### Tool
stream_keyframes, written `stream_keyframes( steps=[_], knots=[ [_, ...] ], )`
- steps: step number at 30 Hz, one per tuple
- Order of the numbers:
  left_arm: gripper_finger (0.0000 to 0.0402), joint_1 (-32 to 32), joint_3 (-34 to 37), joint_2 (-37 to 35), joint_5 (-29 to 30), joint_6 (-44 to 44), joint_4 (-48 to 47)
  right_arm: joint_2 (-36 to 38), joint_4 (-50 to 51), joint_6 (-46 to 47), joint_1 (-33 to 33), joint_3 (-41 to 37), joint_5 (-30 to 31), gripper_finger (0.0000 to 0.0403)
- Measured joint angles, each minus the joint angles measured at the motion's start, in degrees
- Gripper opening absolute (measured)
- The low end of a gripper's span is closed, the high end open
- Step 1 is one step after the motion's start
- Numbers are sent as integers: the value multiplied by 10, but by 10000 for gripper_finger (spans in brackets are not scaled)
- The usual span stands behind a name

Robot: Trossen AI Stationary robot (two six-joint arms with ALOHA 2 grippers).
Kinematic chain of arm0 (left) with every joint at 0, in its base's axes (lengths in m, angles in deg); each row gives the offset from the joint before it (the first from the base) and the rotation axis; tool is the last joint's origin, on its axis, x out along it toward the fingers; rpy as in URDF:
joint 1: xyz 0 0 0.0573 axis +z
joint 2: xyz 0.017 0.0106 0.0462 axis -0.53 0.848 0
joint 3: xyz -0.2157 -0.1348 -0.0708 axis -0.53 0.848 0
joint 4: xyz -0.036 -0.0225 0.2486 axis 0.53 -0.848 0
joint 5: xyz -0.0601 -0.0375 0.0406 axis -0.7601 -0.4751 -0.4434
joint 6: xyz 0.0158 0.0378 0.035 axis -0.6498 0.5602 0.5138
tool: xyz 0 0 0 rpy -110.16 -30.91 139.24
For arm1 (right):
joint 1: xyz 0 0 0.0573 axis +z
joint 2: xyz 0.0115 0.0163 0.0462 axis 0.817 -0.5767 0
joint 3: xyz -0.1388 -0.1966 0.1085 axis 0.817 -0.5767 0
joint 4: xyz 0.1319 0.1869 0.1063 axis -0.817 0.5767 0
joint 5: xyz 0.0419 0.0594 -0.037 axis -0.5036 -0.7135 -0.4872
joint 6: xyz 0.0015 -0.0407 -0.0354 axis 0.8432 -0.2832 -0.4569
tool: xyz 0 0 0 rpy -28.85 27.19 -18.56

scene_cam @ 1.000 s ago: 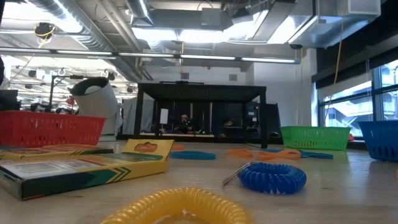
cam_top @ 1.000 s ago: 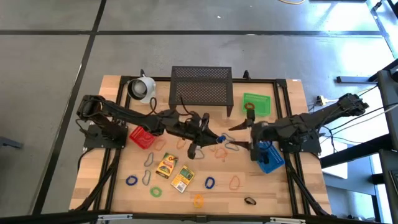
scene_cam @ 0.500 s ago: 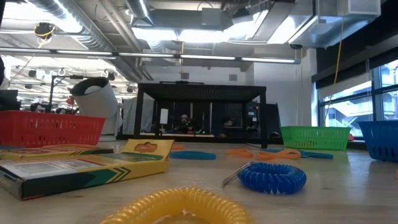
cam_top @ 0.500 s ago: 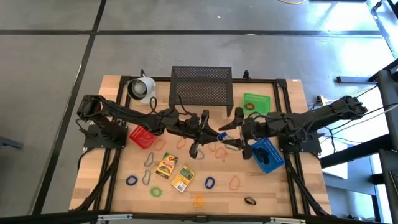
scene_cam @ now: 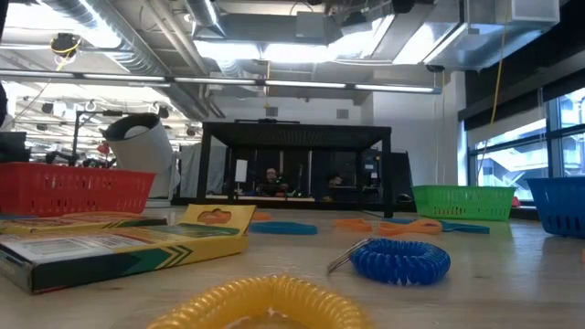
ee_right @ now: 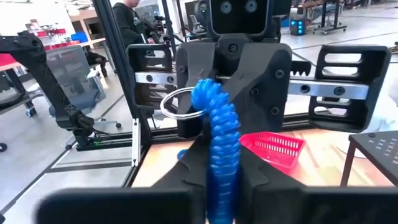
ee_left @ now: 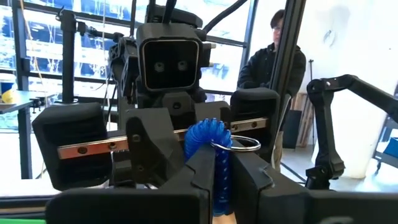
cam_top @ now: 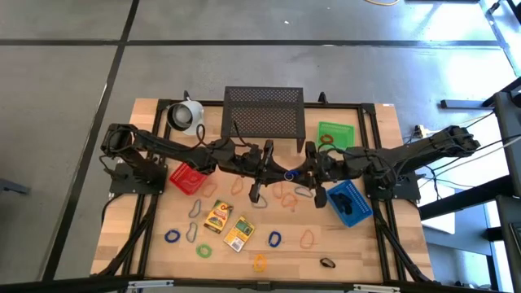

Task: Pick & Place Office Desk Supplies
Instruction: Put the spring keychain into the green bin

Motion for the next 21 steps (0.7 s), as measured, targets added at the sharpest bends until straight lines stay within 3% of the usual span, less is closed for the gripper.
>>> stream_keyframes(
  steps=[15, 21],
  knots=[
    [67, -2, 0, 1, 24, -33, -5, 6, 32, 47, -23, 0, -22, 26],
    [124, -2, 0, 1, 32, -96, -19, 23, 74, 60, -38, 1, -37, 26]
  ],
)
